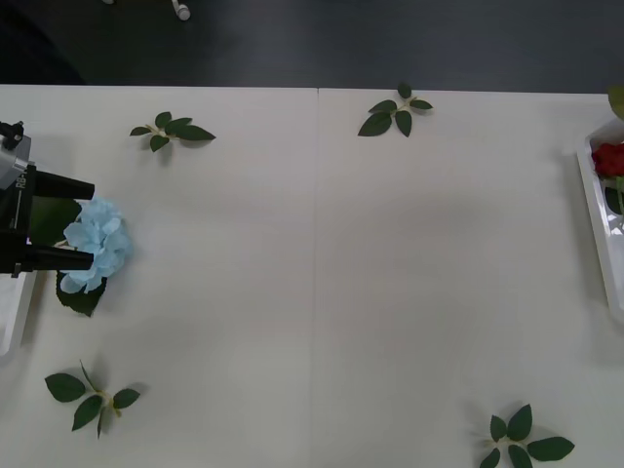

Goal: Put the red flowers into the right box and the blue flowers into the left box

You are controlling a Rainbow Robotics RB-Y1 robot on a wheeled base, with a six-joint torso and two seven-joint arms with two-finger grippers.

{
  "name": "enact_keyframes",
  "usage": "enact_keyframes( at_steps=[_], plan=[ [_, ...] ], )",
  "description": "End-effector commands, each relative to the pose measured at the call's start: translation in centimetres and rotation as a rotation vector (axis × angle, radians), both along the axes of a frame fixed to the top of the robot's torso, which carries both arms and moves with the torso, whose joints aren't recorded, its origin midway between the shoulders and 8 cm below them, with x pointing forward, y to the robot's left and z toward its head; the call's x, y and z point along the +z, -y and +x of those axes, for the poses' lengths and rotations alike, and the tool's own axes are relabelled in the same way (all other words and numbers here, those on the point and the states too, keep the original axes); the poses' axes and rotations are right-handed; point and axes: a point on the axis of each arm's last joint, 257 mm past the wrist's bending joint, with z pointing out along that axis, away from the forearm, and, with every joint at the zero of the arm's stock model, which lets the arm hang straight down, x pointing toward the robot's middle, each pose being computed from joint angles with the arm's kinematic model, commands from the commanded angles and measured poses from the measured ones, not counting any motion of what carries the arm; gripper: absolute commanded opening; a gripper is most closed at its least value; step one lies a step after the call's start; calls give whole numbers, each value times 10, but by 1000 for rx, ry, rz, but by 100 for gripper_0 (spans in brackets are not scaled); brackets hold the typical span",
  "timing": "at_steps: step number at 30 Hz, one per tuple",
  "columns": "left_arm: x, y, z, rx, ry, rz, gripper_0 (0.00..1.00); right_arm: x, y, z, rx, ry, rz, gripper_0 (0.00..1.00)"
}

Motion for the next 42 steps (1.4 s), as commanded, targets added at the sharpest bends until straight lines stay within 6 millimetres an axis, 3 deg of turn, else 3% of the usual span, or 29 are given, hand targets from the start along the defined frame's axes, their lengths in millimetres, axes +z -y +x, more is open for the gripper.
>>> enact_keyframes(
  at_steps=[1, 8, 15, 18, 26, 33, 35, 36, 37, 40, 42],
  plan=[
    [9, 7, 3, -26, 56, -7, 100, 8, 51, 6, -141, 37, -22, 0],
    [14, 9, 5, -18, 70, -27, 100, -2, 141, 16, -190, 85, -169, 0],
    [14, 9, 5, -18, 70, -27, 100, -23, 194, 19, -126, 117, -275, 0],
    [14, 9, 5, -18, 70, -27, 100, -33, 203, 14, -85, 92, -317, 0],
    [14, 9, 5, -18, 70, -27, 100, -59, 199, 12, -43, 35, -361, 0],
    [14, 9, 5, -18, 70, -27, 100, -59, 198, 16, -48, 53, -363, 0],
    [14, 9, 5, -18, 70, -27, 100, -59, 196, 19, -49, 65, -351, 15],
    [14, 9, 5, -18, 70, -27, 100, -59, 194, 21, -51, 77, -340, 39],
    [14, 9, 5, -18, 70, -27, 100, -60, 193, 21, -55, 81, -332, 57],
    [14, 9, 5, -18, 70, -27, 100, -60, 192, 22, -71, 88, -320, 67],
    [14, 9, 5, -18, 70, -27, 100, -59, 191, 23, -85, 99, -310, 68]
  ],
)
